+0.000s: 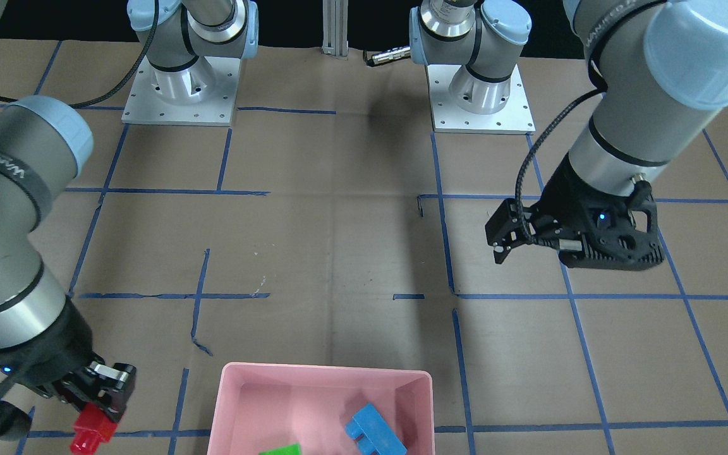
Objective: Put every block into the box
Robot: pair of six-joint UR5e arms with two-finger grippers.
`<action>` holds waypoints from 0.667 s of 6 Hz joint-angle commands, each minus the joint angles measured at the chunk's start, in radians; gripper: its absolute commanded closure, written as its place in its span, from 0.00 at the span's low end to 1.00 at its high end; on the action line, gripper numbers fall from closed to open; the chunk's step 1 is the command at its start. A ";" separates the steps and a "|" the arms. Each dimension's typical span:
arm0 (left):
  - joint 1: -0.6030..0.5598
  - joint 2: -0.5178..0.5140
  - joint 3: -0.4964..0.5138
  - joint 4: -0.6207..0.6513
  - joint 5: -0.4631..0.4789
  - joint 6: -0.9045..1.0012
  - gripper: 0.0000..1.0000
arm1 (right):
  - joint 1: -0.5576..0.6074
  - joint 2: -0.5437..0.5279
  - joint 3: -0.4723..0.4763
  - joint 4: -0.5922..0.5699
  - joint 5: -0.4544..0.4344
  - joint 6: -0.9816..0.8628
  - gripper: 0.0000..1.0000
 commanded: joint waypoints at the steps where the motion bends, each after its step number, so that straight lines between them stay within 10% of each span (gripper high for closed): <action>1: -0.001 0.159 -0.178 0.028 -0.002 0.070 0.01 | 0.097 0.124 -0.121 -0.095 -0.003 0.121 0.93; 4: -0.003 0.208 -0.194 0.019 -0.005 0.070 0.01 | 0.211 0.263 -0.269 -0.086 -0.003 0.243 0.93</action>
